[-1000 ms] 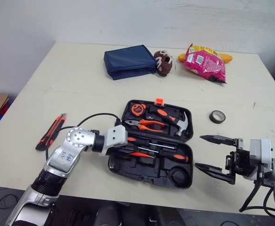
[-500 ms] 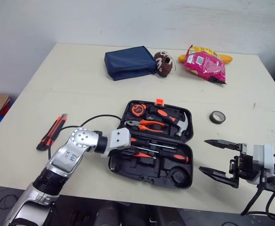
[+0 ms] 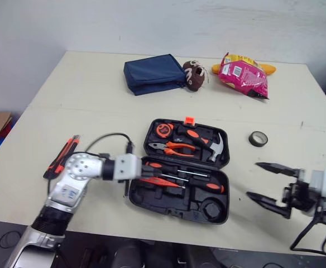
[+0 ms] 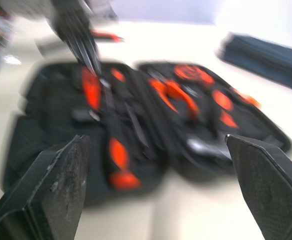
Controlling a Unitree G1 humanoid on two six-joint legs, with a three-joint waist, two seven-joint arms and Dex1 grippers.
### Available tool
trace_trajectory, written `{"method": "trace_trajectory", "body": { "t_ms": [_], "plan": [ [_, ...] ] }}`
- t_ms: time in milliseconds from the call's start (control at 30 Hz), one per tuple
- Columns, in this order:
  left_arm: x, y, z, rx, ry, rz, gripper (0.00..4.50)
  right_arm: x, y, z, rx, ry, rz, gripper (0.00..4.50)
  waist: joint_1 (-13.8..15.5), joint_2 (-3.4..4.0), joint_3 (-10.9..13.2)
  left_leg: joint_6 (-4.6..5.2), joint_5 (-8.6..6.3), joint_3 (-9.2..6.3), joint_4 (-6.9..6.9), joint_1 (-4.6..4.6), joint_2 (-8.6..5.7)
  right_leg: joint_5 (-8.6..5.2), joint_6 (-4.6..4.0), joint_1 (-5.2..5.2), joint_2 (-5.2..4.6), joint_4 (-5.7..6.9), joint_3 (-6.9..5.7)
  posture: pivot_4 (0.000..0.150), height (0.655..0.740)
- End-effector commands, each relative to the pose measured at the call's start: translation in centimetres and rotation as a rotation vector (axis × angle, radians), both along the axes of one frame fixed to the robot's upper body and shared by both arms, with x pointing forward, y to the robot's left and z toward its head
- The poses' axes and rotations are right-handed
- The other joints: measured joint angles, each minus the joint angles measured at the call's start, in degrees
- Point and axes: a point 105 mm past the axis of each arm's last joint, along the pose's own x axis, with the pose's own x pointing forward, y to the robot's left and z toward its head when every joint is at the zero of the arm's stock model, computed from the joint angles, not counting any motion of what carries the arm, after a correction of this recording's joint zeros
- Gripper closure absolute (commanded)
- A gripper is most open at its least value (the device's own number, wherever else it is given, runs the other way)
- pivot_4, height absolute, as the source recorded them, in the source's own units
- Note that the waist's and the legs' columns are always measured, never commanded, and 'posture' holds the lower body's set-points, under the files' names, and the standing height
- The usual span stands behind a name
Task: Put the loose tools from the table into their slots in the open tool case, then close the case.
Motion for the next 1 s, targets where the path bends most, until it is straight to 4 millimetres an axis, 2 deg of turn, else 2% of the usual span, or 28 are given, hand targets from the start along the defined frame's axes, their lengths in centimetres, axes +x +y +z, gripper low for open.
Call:
{"method": "trace_trajectory", "body": {
  "t_ms": [33,67,100,133,200,333,400,467,633,700,867,1000],
  "plan": [
    [0.5,3.9,2.4,-0.115,0.024,0.151,3.92,-0.1,-3.4,1.2,-0.058,-0.062,-0.112,0.00,-0.04,0.00,0.00,0.00,-0.01,0.00,0.00,0.02,0.01,0.00,0.00,0.02,0.00,0.00,-0.01,0.150,0.7400],
    [0.4,5.1,2.5,-0.112,0.044,0.191,3.71,-0.2,-4.2,1.2,-0.070,-0.064,-0.139,0.00,-0.07,0.00,0.01,0.00,-0.01,-0.01,-0.02,0.03,0.01,0.00,0.00,0.02,0.01,-0.02,-0.01,0.150,0.7400],
    [0.4,5.9,2.4,-0.107,0.057,0.214,3.24,-0.3,-4.7,1.2,-0.076,-0.066,-0.154,0.00,-0.05,0.00,0.01,0.00,-0.01,0.00,-0.06,0.03,0.01,0.00,0.00,0.01,0.01,-0.02,-0.02,0.150,0.7400],
    [0.4,7.9,2.5,-0.087,0.050,0.290,2.80,-0.6,-5.8,1.2,-0.089,-0.063,-0.193,0.00,-0.08,0.00,0.01,-0.01,-0.02,-0.01,-0.07,0.03,0.03,0.00,0.00,0.01,0.02,-0.06,-0.04,0.150,0.7400],
    [0.7,13.4,3.3,-0.084,0.017,0.513,1.89,-1.3,-8.6,1.1,-0.123,-0.061,-0.299,0.00,-0.15,0.04,0.04,-0.02,-0.02,0.00,-0.10,0.03,0.02,0.00,-0.01,0.00,0.01,-0.10,-0.04,0.150,0.7400],
    [-0.1,21.8,4.6,-0.076,-0.036,0.816,0.01,-1.9,-12.1,0.7,-0.146,-0.084,-0.456,0.00,-0.54,-0.03,0.09,-0.01,-0.07,0.04,-0.16,0.03,0.03,-0.02,-0.04,-0.04,-0.01,-0.20,-0.04,0.150,0.7400],
    [-0.8,25.4,5.2,-0.115,-0.052,0.950,0.01,-2.1,-13.3,0.6,-0.140,-0.097,-0.523,0.00,-0.84,-0.04,0.10,0.01,-0.13,0.06,-0.15,0.04,0.03,-0.02,-0.05,-0.03,-0.06,-0.22,-0.06,0.150,0.7400],
    [-1.9,27.7,4.7,-0.088,-0.048,1.031,0.01,-2.3,-14.2,0.4,-0.135,-0.100,-0.568,0.00,-1.27,-0.03,0.10,0.04,-0.17,0.09,-0.15,0.04,0.02,-0.01,-0.07,-0.02,-0.14,-0.22,-0.09,0.150,0.7400],
    [-5.9,34.5,4.0,-0.110,-0.021,1.336,0.01,-3.2,-16.4,-0.3,-0.139,-0.084,-0.682,0.00,-1.72,-0.02,0.11,-0.03,-0.23,0.14,-0.42,0.08,0.01,-0.07,-0.17,-0.11,-0.19,-0.24,-0.13,0.150,0.7400],
    [-7.1,35.6,3.6,-0.094,-0.013,1.385,0.01,-3.2,-16.7,-0.4,-0.143,-0.080,-0.699,0.00,-1.79,-0.03,0.11,-0.07,-0.21,0.17,-0.60,0.14,0.01,-0.10,-0.22,-0.15,-0.19,-0.26,-0.13,0.150,0.7400],
    [-7.0,35.2,3.7,-0.121,-0.024,1.348,0.01,-2.1,-16.2,-0.4,-0.129,-0.089,-0.678,0.00,-1.69,-0.04,0.10,-0.18,-0.14,0.17,-0.76,0.21,0.01,-0.11,-0.26,-0.14,-0.19,-0.25,-0.16,0.150,0.7400],
    [-6.6,33.1,2.5,-0.143,0.043,1.252,0.01,0.1,-13.2,-0.1,-0.077,-0.120,-0.545,0.00,-1.67,-0.03,0.09,-0.27,-0.16,0.16,-0.80,0.23,0.02,-0.09,-0.30,-0.12,-0.19,-0.24,-0.19,0.150,0.7400]
  ]
}}
